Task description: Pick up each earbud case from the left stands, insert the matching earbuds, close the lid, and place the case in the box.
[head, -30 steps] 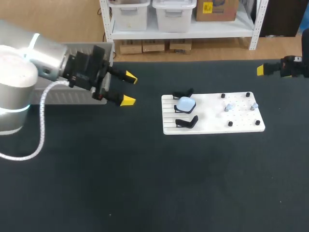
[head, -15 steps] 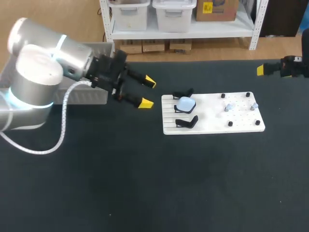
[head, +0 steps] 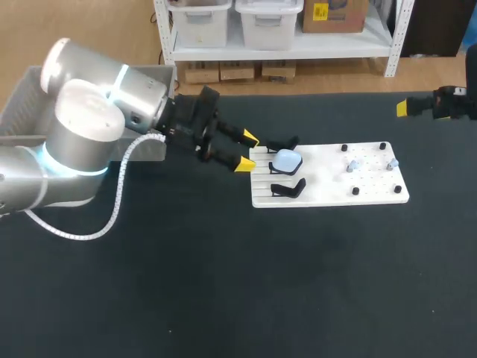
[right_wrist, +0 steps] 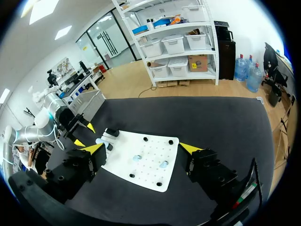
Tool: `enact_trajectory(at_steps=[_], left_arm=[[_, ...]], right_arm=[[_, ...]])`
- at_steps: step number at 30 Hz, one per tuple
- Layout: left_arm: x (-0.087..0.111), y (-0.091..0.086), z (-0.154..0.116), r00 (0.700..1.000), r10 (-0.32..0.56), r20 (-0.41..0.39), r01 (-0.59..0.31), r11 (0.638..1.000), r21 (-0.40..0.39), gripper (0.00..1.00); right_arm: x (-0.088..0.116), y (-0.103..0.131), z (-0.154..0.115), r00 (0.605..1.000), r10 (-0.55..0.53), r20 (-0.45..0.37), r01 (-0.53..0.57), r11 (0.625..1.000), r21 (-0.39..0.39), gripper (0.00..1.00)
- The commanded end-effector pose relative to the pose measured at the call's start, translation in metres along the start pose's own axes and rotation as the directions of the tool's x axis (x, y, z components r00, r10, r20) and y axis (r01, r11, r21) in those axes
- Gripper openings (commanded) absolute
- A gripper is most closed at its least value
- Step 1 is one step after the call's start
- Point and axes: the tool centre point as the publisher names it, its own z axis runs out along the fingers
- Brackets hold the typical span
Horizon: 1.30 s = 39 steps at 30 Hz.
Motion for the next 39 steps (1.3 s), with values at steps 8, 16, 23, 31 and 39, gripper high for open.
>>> enact_trajectory(at_steps=[8,16,23,31,39], left_arm=[[0.000,-0.001,0.021,1.000,0.013,-0.005,-0.013,1.000,-0.011,0.63],[0.003,0.000,0.032,1.000,0.011,-0.001,-0.011,1.000,-0.008,0.62],[-0.001,0.003,0.039,1.000,0.016,0.008,-0.016,1.000,-0.009,0.61],[0.000,0.007,0.049,1.000,0.014,0.009,-0.014,1.000,0.001,0.60],[-0.001,0.010,0.054,1.000,0.008,0.023,-0.008,1.000,-0.001,0.54]], right_arm=[[0.000,0.000,0.000,1.000,0.000,-0.001,0.000,1.000,0.001,1.00],[0.000,0.000,0.000,1.000,0.000,-0.001,0.000,1.000,0.001,1.00],[0.000,0.000,0.000,1.000,0.000,-0.001,0.000,1.000,0.001,1.00],[0.000,0.000,0.000,1.000,0.000,-0.001,0.000,1.000,0.001,1.00],[0.000,0.000,0.000,1.000,0.000,-0.001,0.000,1.000,0.001,1.00]])
